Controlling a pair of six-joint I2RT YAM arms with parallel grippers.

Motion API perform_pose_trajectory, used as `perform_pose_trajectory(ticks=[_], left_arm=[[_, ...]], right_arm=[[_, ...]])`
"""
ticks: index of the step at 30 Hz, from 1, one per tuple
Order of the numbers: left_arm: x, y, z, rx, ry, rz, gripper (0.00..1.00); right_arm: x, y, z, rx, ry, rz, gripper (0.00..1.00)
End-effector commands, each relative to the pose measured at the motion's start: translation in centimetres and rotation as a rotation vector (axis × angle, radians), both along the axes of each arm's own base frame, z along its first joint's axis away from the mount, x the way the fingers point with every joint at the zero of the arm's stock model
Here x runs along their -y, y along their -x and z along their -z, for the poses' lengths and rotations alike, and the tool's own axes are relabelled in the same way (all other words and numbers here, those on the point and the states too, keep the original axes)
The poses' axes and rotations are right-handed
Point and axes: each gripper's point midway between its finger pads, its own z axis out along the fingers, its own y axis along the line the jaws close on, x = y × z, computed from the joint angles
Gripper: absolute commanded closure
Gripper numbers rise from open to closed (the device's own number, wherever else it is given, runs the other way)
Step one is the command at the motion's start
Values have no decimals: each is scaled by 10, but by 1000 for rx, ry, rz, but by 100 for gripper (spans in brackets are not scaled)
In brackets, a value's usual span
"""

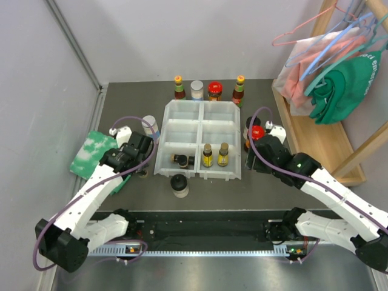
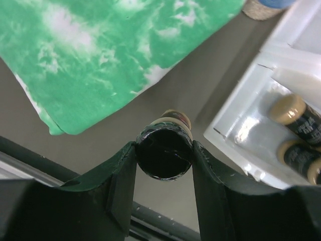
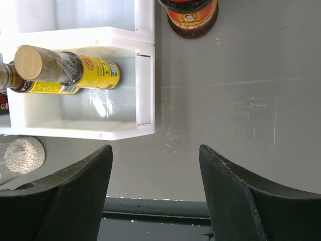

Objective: Organize the condiment bottles
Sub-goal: Place the bottle at the center of the board, then move the bottle to the storage box.

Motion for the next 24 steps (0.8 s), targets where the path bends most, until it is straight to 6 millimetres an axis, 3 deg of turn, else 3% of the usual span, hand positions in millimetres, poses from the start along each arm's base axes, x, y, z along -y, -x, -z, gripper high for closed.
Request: perform_pose_trajectory(ticks=[1,3,9,11,13,14,18,20,24], left_arm=[[-12,-2,18,16,-22,-145,96],[-14,2,26,-8,-36,-165,87],[-14,7,40,-30,-32,-164,84],[-13,6,39,-19,-22,-163,77],[-13,6,39,-20,-24,-158,69],[-13,6,39,-23,-25,-158,58],[-12,6,40,-32,-23,-152,46],[-13,8,38,-34,-25,-151,34],[-13,5,22,2,-13,-154,22]], right_arm=[[3,-1,-6,27,-11,3,31],[3,-1,-5,28,-12,0,31],[0,2,2,9,-19,-15,31],[-1,3,5,1,-21,-19,30],[-1,4,7,-3,-22,-22,30],[-1,4,8,-4,-21,-22,30],[-1,3,8,-4,-19,-19,30],[0,4,8,-3,-19,-18,30],[0,3,7,-1,-18,-16,30]])
